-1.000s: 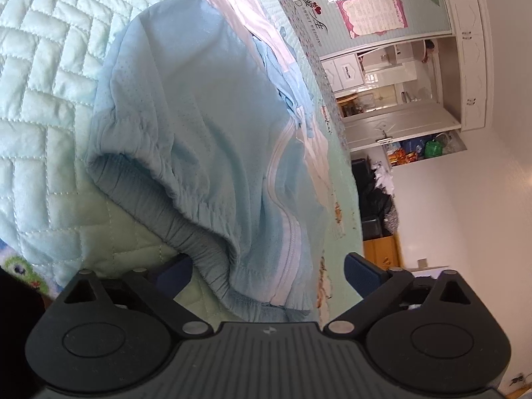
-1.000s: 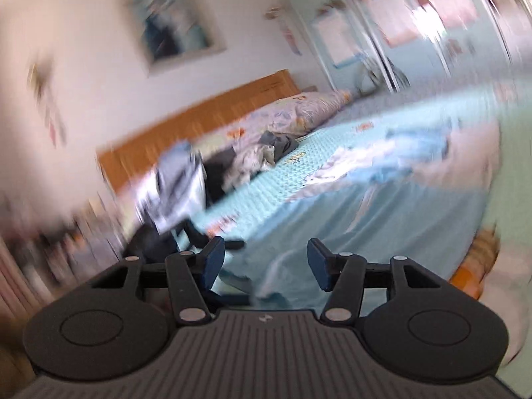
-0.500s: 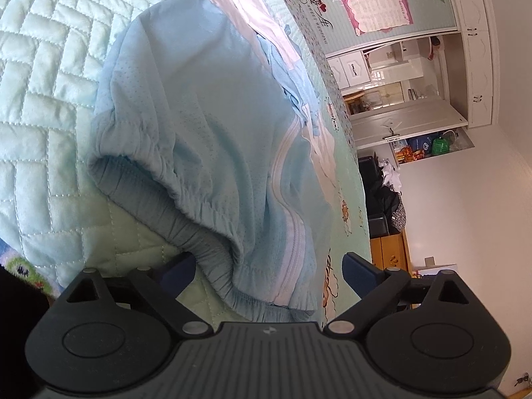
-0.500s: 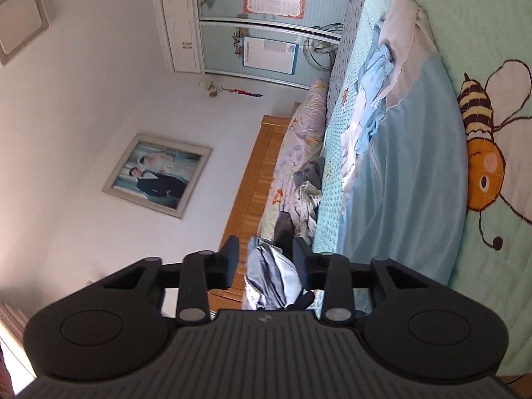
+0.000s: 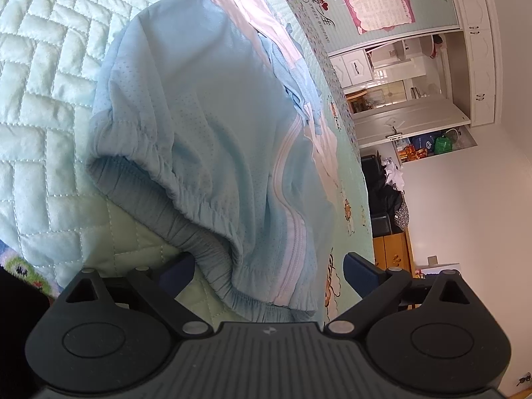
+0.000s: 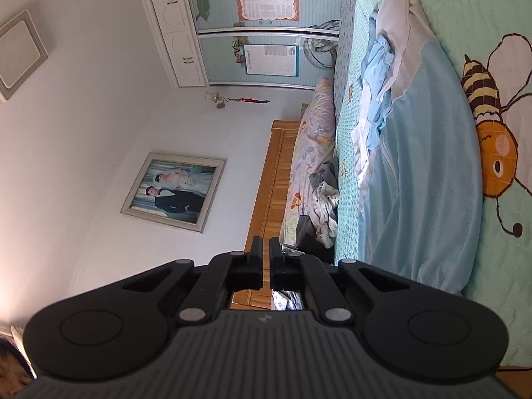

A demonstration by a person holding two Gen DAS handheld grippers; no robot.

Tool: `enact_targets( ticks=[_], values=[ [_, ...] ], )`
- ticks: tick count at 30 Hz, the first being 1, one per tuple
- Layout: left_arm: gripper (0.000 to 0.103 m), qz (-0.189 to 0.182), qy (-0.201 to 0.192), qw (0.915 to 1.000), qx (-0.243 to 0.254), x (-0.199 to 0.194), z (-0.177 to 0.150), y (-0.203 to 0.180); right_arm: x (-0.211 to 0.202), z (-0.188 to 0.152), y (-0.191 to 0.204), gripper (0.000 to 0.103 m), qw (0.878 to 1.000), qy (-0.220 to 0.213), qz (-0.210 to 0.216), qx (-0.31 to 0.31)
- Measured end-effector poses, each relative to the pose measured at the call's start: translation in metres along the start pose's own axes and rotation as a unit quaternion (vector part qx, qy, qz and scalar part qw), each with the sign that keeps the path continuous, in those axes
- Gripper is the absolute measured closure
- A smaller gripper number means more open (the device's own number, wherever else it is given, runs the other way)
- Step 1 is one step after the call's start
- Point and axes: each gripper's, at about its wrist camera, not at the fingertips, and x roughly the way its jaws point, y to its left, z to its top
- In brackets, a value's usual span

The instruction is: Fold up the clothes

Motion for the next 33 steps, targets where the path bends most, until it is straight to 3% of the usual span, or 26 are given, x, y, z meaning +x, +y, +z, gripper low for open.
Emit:
enact_targets(
  ticks=[10, 18, 25, 28, 33],
  values=[
    [0.019, 0.015, 0.001, 0.9999, 0.004, -0.002, -0.001, 0.000, 0.012, -0.001, 0.005, 0.102, 1.000, 0.020, 0.002, -0.024],
    [0.022, 0.014, -0.001, 0.9999, -0.009, -0.001, 0.000, 0.001, 0.000, 0.003, -0.007, 0.102, 1.000, -0.005, -0.026, -0.007],
    [0.016, -0.006, -0.007, 0.9990, -0.044, 0.000, 0.002, 0.008, -0.022, 0.008, -0.033, 0.088, 0.996, -0.049, -0.065, 0.039],
    [0.011, -0.014, -0.009, 0.9986, -0.049, 0.002, 0.001, 0.009, -0.030, 0.009, -0.038, 0.063, 0.994, -0.061, -0.073, 0.046],
    [0.007, -0.008, -0.015, 0.9984, -0.055, 0.003, -0.002, 0.005, -0.030, 0.009, -0.039, 0.061, 0.995, -0.062, -0.068, 0.043]
  ],
)
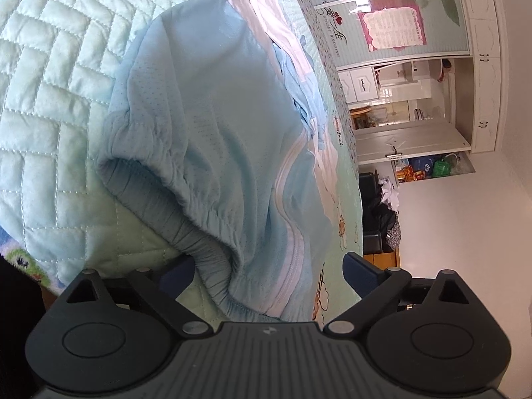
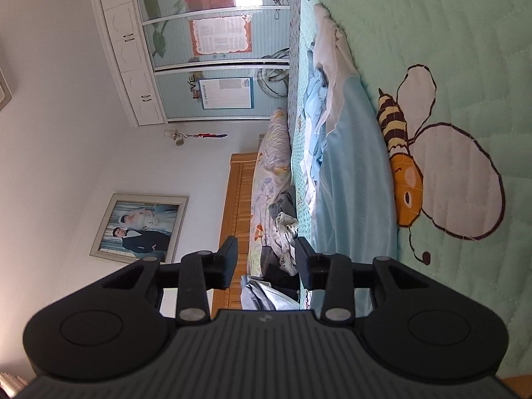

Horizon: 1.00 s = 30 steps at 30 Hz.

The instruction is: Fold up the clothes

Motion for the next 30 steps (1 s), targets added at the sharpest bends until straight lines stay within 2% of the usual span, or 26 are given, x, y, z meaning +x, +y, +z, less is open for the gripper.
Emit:
enact_targets(
  ticks=[5, 10, 14, 17, 18, 19, 21, 22, 23, 24, 25, 26, 27, 30],
  values=[
    [0.002, 0.020, 0.012, 0.9997, -0.006, -0.005, -0.006, -0.006, -0.001, 0.002, 0.000, 0.056, 1.000, -0.006, 0.001, -0.001],
    [0.001, -0.020, 0.012, 0.9987, -0.044, 0.012, -0.012, 0.004, 0.002, 0.000, -0.003, 0.053, 1.000, -0.005, 0.000, 0.001],
    [0.001, -0.034, -0.012, 0.9981, -0.049, 0.019, -0.017, 0.008, 0.008, -0.003, -0.003, 0.053, 1.000, 0.009, -0.005, -0.008],
    [0.017, -0.031, -0.052, 0.9980, -0.019, 0.006, -0.021, 0.007, 0.015, -0.007, 0.006, 0.052, 0.997, 0.034, -0.043, -0.059],
    [0.024, -0.023, -0.065, 0.9976, -0.007, 0.001, -0.021, 0.006, 0.019, -0.009, 0.012, 0.051, 0.992, 0.047, -0.074, -0.095],
    [0.028, -0.015, -0.075, 0.9971, -0.001, -0.004, -0.020, 0.005, 0.022, -0.014, 0.019, 0.050, 0.981, 0.058, -0.116, -0.142],
    [0.045, -0.004, -0.081, 0.9967, 0.008, -0.013, -0.016, 0.002, 0.028, -0.024, 0.029, 0.049, 0.953, 0.074, -0.187, -0.227],
    [0.045, -0.004, -0.076, 0.9971, 0.008, -0.016, -0.015, 0.002, 0.030, -0.027, 0.032, 0.049, 0.942, 0.077, -0.208, -0.251],
    [0.045, -0.006, -0.065, 0.9978, 0.006, -0.017, -0.013, 0.002, 0.029, -0.027, 0.031, 0.049, 0.942, 0.077, -0.212, -0.248],
    [0.039, -0.012, -0.053, 0.9985, 0.001, -0.018, -0.012, 0.004, 0.027, -0.026, 0.029, 0.048, 0.945, 0.075, -0.211, -0.238],
    [0.031, -0.019, -0.047, 0.9987, -0.009, -0.021, -0.011, 0.006, 0.026, -0.023, 0.026, 0.048, 0.950, 0.072, -0.210, -0.220],
    [0.016, -0.023, -0.049, 0.9984, -0.018, -0.025, -0.012, 0.009, 0.024, -0.020, 0.022, 0.047, 0.955, 0.068, -0.209, -0.200],
    [0.009, -0.027, -0.053, 0.9979, -0.025, -0.029, -0.013, 0.012, 0.020, -0.018, 0.018, 0.047, 0.958, 0.064, -0.210, -0.183],
    [0.009, -0.021, -0.078, 0.9964, -0.027, -0.042, -0.013, 0.013, 0.016, -0.014, 0.009, 0.044, 0.966, 0.074, -0.204, -0.143]
  ],
)
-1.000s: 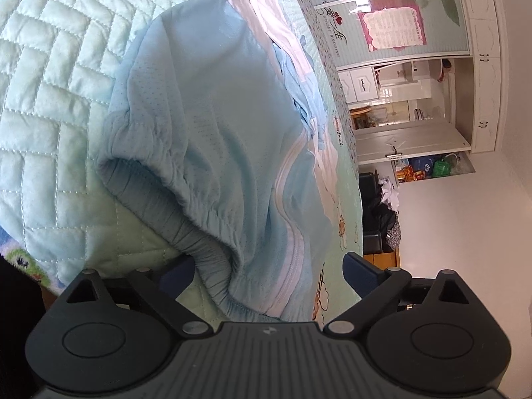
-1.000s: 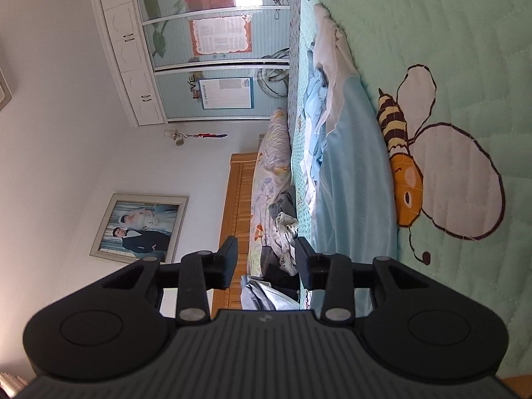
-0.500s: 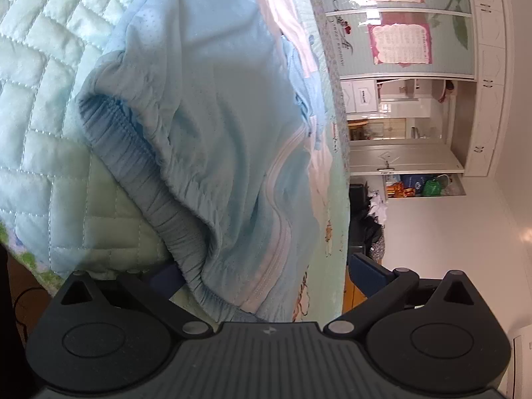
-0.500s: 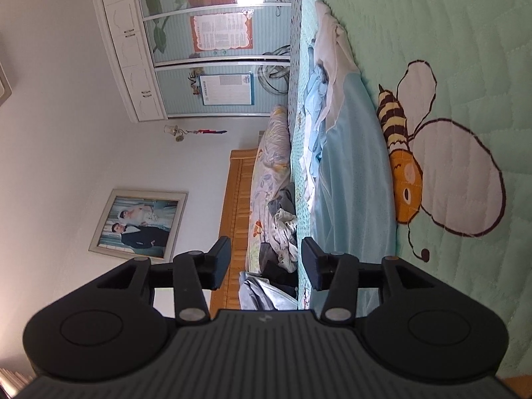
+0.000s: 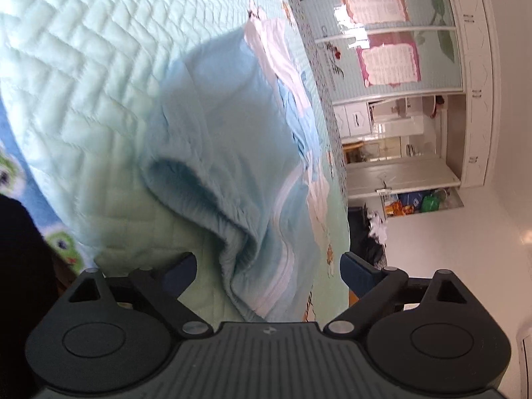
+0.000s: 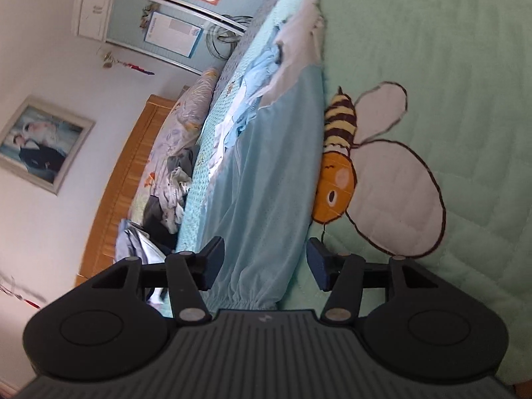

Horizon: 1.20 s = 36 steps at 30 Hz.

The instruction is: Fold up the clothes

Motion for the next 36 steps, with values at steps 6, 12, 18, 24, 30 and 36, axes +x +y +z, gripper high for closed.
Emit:
enact_targets(
  ticks=[6, 12, 18, 24, 30, 36],
  values=[
    [0.004, 0.024, -0.071, 0.9971, 0.009, -0.031, 0.012, -0.002, 0.009, -0.003, 0.013, 0.043, 0.998, 0.021, -0.061, -0.003],
    [0.001, 0.049, -0.092, 0.9943, 0.023, -0.045, 0.031, -0.001, 0.009, -0.006, 0.017, 0.036, 0.997, 0.017, -0.069, 0.001],
    [0.001, 0.080, -0.080, 0.9927, 0.043, -0.031, 0.038, -0.007, 0.015, -0.002, 0.013, 0.036, 0.998, 0.014, -0.057, 0.015],
    [0.005, 0.108, -0.048, 0.9888, 0.091, -0.014, 0.045, -0.016, 0.021, -0.001, 0.016, 0.031, 0.999, 0.016, -0.051, 0.005],
    [0.038, 0.133, -0.027, 0.9841, 0.115, -0.009, 0.055, -0.018, 0.020, 0.001, 0.014, 0.031, 0.999, 0.016, -0.043, 0.002],
    [0.093, 0.172, -0.011, 0.9739, 0.147, -0.004, 0.054, -0.017, 0.021, 0.001, 0.017, 0.019, 1.000, 0.020, -0.021, -0.010]
  ],
)
